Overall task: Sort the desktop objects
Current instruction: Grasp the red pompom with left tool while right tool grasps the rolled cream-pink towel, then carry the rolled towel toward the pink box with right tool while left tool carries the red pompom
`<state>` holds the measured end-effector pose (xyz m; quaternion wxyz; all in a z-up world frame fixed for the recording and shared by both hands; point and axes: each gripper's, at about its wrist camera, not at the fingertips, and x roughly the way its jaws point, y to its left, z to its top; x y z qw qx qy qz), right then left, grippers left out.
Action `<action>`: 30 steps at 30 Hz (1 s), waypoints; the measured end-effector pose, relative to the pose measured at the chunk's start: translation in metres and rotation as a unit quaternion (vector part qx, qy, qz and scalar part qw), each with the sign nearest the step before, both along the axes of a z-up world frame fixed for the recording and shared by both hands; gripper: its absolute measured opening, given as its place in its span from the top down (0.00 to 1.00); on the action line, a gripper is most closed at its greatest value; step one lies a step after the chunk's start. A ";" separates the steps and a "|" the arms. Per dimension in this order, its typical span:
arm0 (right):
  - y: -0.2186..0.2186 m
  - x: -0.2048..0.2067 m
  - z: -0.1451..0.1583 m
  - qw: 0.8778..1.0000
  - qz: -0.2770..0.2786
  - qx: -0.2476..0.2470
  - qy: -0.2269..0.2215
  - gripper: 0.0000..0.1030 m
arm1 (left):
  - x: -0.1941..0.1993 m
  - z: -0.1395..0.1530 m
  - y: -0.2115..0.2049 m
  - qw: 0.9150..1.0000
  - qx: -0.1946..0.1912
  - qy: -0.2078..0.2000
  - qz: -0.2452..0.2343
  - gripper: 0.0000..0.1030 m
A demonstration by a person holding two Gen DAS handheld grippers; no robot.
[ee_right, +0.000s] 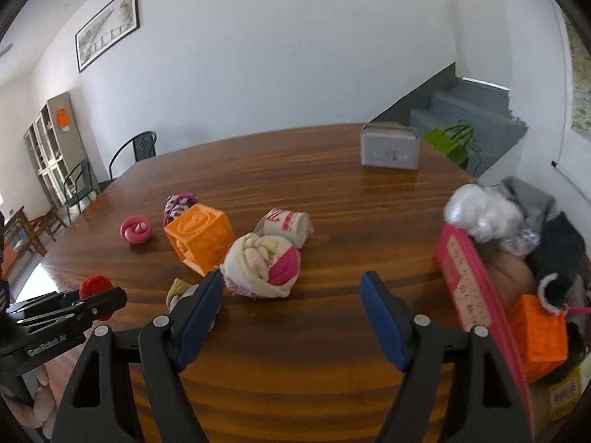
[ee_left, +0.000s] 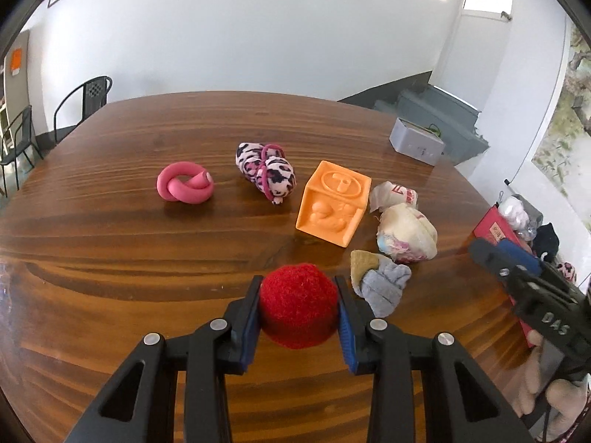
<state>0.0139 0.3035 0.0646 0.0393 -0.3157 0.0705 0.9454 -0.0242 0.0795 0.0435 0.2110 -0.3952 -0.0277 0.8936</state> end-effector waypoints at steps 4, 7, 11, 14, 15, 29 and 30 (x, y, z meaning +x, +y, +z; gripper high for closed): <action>-0.010 -0.022 -0.006 0.999 0.022 -0.006 -0.030 0.23 | -0.001 0.002 -0.002 1.000 0.005 -0.003 0.006 0.64; -0.014 -0.040 -0.011 0.998 0.027 -0.019 -0.051 0.23 | -0.001 0.004 -0.004 1.000 0.009 0.000 0.008 0.64; -0.016 -0.063 -0.018 0.997 0.019 -0.030 -0.071 0.23 | 0.000 0.005 -0.005 1.000 0.012 -0.002 0.010 0.64; -0.015 -0.074 -0.025 0.996 0.011 -0.039 -0.084 0.23 | -0.001 0.004 -0.005 1.000 0.013 -0.004 0.009 0.64; -0.015 -0.077 -0.028 0.995 0.008 -0.038 -0.087 0.23 | -0.001 0.004 -0.005 1.000 0.013 -0.005 0.009 0.64; -0.025 -0.055 -0.018 0.998 0.019 0.001 -0.057 0.35 | 0.001 0.001 0.001 1.000 0.007 -0.008 0.002 0.64; -0.024 -0.049 -0.013 0.999 0.018 0.000 -0.049 0.35 | 0.002 0.001 0.001 1.000 0.006 -0.007 0.001 0.64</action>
